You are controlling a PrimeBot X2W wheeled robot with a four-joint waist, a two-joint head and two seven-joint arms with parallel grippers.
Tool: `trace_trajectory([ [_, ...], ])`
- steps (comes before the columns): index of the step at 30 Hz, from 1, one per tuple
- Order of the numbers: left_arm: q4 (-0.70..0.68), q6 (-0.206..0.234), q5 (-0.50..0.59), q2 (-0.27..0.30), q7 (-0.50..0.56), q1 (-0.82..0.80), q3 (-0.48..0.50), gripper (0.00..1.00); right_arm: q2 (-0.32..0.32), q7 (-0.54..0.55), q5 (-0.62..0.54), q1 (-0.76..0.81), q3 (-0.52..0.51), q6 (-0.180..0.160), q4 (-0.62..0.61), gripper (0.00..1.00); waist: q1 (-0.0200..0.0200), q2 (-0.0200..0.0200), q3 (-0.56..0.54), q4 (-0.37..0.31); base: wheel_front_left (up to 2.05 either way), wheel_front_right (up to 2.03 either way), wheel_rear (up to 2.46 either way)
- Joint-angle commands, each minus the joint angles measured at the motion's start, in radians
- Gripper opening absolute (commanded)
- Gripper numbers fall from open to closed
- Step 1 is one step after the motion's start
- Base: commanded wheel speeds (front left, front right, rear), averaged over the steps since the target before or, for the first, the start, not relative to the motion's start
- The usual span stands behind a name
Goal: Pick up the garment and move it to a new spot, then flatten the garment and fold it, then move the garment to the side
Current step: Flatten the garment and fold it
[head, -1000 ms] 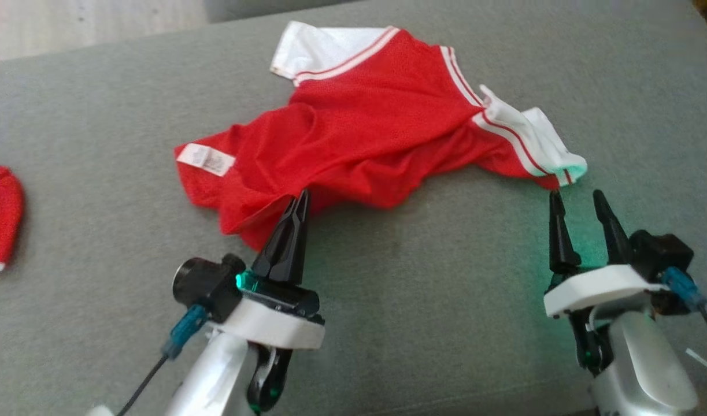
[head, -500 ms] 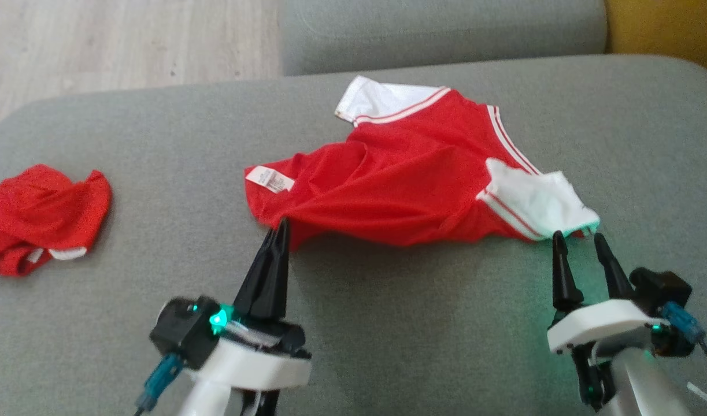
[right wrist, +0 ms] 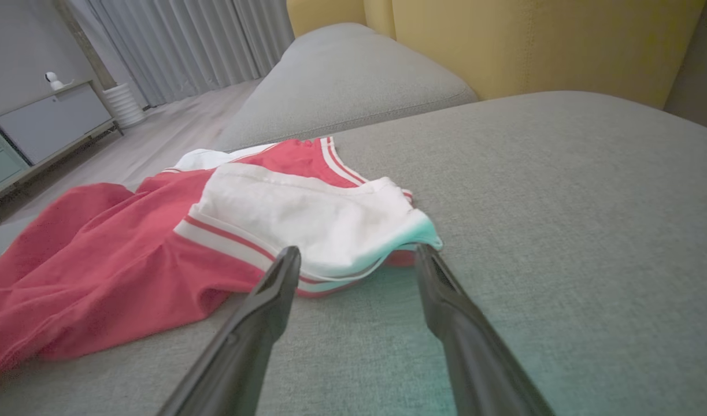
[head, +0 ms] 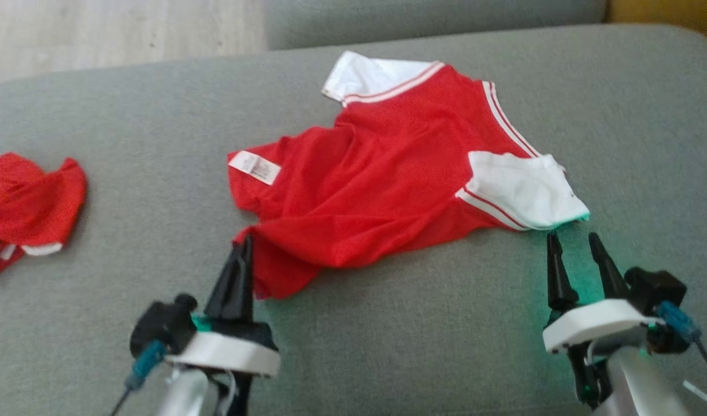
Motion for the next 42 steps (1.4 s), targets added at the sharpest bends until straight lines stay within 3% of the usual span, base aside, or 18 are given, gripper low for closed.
trace_trajectory([
  [1, 0.012, 0.002, 0.011, 0.0, -0.005, -0.077, 0.055, 0.0, -0.003, -0.011, -0.006, -0.054, 0.025, -0.001, -0.037, 1.0, -0.0001, 0.0, 0.04, -0.032, 0.0, 0.0, 0.0],
  [9, 0.196, 0.016, 0.042, 0.0, -0.005, -0.185, 0.153, 0.0, -0.003, -0.011, -0.017, -0.085, 0.017, -0.001, -0.055, 1.0, -0.0001, 0.0, 0.1, -0.07, 0.0, 0.0, 0.0],
  [10, 0.211, 0.023, 0.044, 0.0, -0.005, -0.191, 0.167, 0.33, -0.003, -0.011, -0.018, -0.086, 0.015, -0.001, -0.057, 1.0, -0.0001, 0.0, 0.102, -0.071, 0.0, 0.0, 0.0],
  [11, 0.219, 0.029, 0.044, 0.0, -0.005, -0.196, 0.18, 0.49, -0.003, -0.011, -0.018, -0.087, 0.014, -0.001, -0.059, 1.0, -0.0001, 0.0, 0.103, -0.071, 0.0, 0.0, 0.0],
  [12, 0.221, 0.033, 0.044, 0.0, -0.005, -0.197, 0.19, 0.97, -0.003, -0.011, -0.019, -0.088, 0.012, -0.001, -0.06, 1.0, -0.0001, 0.0, 0.104, -0.07, 0.0, 0.0, 0.0],
  [19, 0.181, 0.024, 0.008, 0.0, -0.005, -0.163, 0.181, 1.0, -0.003, -0.011, -0.011, -0.085, 0.016, -0.001, -0.058, 1.0, -0.0001, 0.0, 0.095, -0.043, 0.0, 0.0, 0.0],
  [30, 0.137, 0.013, -0.071, 0.0, -0.005, -0.06, 0.049, 1.0, -0.003, -0.011, 0.004, -0.077, 0.042, -0.001, -0.045, 1.0, -0.0001, 0.0, 0.073, -0.02, 0.0, 0.0, 0.0],
  [42, 0.113, 0.061, -0.048, 0.0, -0.005, -0.032, 0.077, 1.0, -0.003, -0.011, 0.003, -0.066, 0.032, -0.001, -0.04, 1.0, -0.0001, 0.0, 0.051, -0.031, 0.0, 0.0, 0.0],
])
